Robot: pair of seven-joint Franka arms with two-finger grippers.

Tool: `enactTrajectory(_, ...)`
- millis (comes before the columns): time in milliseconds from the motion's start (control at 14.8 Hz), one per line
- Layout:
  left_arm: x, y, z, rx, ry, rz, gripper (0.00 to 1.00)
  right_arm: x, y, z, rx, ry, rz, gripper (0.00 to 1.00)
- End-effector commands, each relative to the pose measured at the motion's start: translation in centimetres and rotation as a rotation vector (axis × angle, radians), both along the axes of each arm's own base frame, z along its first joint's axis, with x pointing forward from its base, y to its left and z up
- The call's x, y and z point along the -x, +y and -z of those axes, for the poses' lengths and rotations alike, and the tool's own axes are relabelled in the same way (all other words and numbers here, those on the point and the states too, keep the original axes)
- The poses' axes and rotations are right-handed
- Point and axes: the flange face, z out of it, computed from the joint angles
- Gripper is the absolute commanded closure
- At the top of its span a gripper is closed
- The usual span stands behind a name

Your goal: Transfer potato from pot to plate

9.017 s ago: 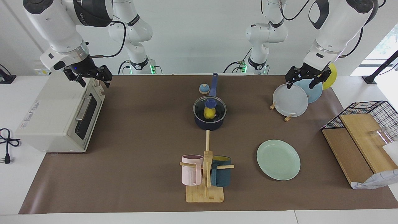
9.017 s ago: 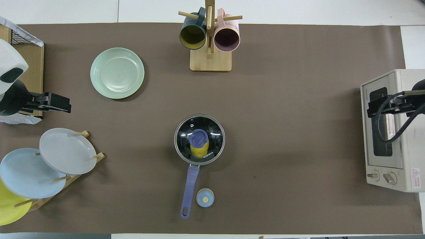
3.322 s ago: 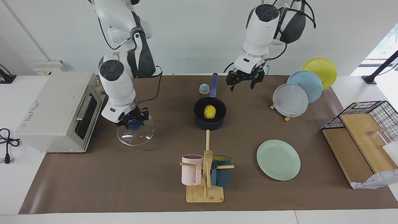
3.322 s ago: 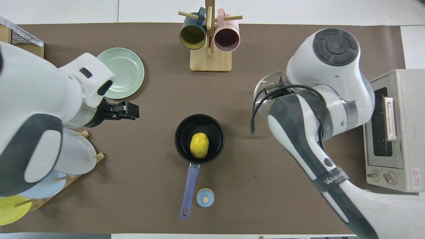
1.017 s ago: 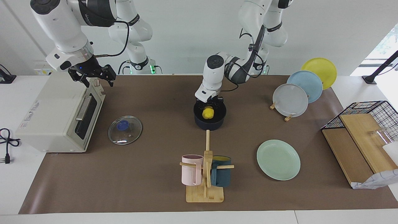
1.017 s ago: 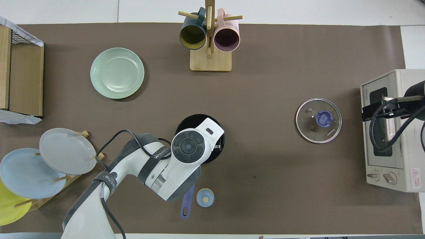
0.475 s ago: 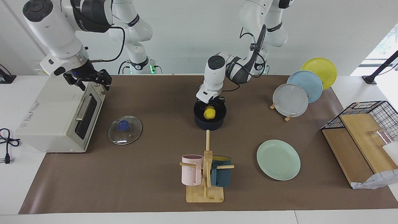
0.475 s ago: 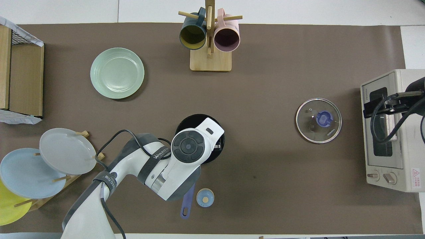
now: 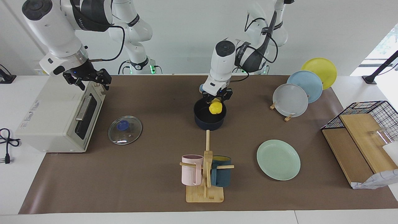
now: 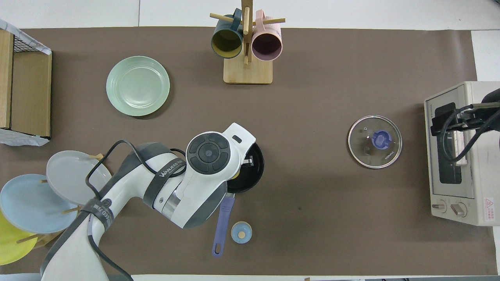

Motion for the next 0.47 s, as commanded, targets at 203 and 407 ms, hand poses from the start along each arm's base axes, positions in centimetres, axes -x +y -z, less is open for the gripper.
enactTrajectory(203,-11.0,12.4,-6.0,0.055,0.082,-0.010,1.00,0.7,-0.2,-1.5,0.011,-0.019,0.021,0.00)
enactTrajectory(407,-15.0,19.5,-3.2,0.073,0.089,0.033,1.00,0.5,-0.1,-1.5,0.011,-0.031,0.018,0.00)
